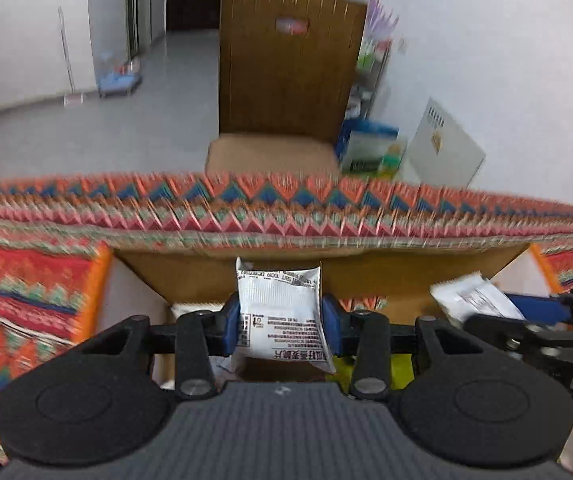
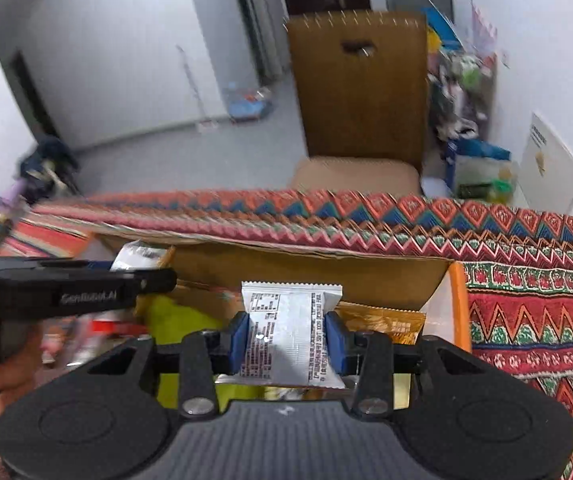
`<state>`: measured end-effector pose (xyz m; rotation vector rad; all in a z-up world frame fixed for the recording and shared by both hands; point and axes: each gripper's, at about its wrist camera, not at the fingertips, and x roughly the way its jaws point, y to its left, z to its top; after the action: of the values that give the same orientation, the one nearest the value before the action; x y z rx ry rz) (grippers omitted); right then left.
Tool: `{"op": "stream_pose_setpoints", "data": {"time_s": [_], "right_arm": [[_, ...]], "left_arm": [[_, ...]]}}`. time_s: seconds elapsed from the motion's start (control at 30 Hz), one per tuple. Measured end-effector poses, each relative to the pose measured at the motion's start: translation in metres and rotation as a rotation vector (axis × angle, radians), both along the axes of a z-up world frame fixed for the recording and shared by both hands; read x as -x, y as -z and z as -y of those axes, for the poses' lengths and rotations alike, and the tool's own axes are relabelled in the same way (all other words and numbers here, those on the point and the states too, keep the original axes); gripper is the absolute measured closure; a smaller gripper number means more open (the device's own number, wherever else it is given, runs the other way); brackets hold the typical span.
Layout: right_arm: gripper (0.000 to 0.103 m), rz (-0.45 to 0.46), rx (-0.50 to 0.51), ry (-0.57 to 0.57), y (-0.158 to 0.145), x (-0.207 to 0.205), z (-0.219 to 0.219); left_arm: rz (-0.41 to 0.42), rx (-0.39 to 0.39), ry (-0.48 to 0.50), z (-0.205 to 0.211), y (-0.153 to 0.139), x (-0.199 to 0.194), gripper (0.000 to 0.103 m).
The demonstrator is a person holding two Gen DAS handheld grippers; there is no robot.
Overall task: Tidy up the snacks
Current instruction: 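Carry both white sachets over the orange box and open both tools, then withdraw both tools from the box back toward the snack pile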
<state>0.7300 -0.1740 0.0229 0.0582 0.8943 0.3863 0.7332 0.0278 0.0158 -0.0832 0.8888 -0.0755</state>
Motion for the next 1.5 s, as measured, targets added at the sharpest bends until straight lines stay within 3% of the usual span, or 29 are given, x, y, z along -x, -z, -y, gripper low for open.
{"op": "stream_pose_setpoints", "data": {"time_s": [0.07,0.17,0.23,0.43,0.57,0.73,0.83,0.93,1.23,1.37,1.5], "right_arm": [[0.061,-0.024,0.022,0.035,0.012,-0.009,-0.005],[0.044,-0.012,0.033,0.036,0.021,-0.009,-0.013],[0.042,0.007,0.041,0.040,0.019,-0.004,-0.014],[0.035,0.140,0.090,0.028,-0.024,0.027,-0.002],[0.033,0.200,0.087,0.014,-0.058,0.060,0.013],[0.021,0.282,0.062,0.000,-0.097,0.126,0.028],[0.019,0.335,0.072,-0.015,-0.114,0.174,0.036],[0.007,0.404,0.080,-0.029,-0.119,0.234,0.045],[0.001,0.490,0.032,-0.023,-0.096,0.396,0.061],[0.001,0.501,-0.020,0.023,-0.081,0.451,0.068],[0.001,0.472,-0.095,0.029,-0.066,0.501,0.075]], "left_arm": [[0.013,-0.034,0.003,0.006,0.007,-0.005,0.056],[-0.036,0.007,0.041,0.009,0.016,-0.009,0.035],[-0.020,0.018,0.033,0.007,0.014,-0.004,0.033],[0.049,0.062,0.050,-0.012,-0.025,0.031,0.024],[0.092,0.029,0.027,-0.017,-0.057,0.071,0.023],[0.194,-0.063,0.015,-0.012,-0.094,0.155,0.020],[0.248,-0.056,0.011,-0.008,-0.110,0.215,0.015],[0.332,-0.074,-0.006,-0.001,-0.113,0.287,0.011],[0.492,-0.044,0.010,0.008,-0.103,0.469,0.002],[0.507,-0.011,-0.005,0.002,-0.096,0.527,0.002],[0.537,-0.029,-0.044,0.001,-0.084,0.583,0.000]]}}
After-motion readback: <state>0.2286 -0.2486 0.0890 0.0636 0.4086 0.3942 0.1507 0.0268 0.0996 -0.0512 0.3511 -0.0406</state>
